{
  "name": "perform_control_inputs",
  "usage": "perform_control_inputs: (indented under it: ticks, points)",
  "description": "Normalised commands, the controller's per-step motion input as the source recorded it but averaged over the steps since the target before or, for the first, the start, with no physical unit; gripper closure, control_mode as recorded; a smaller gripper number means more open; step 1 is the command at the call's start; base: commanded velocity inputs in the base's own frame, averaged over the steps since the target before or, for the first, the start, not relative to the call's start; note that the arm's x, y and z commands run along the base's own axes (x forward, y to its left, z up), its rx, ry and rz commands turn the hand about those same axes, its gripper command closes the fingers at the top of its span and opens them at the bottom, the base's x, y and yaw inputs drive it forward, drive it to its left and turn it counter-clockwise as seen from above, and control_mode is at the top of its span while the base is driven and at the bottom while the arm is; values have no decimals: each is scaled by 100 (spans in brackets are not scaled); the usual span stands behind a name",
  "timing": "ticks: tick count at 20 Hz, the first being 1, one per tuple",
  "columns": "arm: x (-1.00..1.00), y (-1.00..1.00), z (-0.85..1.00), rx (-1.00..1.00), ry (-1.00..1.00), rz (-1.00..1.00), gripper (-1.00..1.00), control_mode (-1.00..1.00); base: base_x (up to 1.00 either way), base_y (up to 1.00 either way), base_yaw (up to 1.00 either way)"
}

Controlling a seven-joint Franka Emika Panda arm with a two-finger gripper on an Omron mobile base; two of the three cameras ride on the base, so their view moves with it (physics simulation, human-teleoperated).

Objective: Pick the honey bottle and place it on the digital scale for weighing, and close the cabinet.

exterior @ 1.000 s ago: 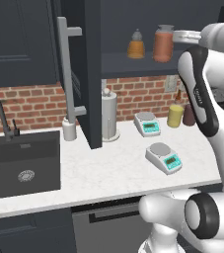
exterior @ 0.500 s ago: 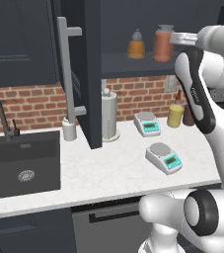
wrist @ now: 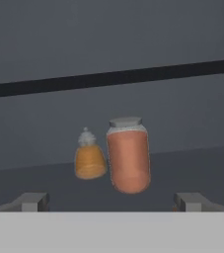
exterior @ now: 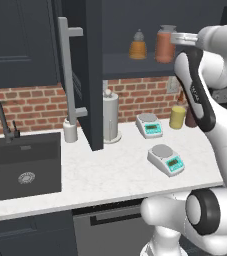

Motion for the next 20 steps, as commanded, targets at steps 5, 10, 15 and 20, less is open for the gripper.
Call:
perform_control_inputs:
  ticks: [5, 10, 15, 20]
  points:
    - [15, 0, 0, 0, 2, 0, -100, -100, 0, 0, 0]
    - [17, 0, 0, 0, 4, 0, -100, -100, 0, 0, 0]
    - [37, -11, -4, 0, 1, 0, -100, -100, 0, 0, 0]
    - [31, -13, 0, 0, 0, 0, -100, -100, 0, 0, 0]
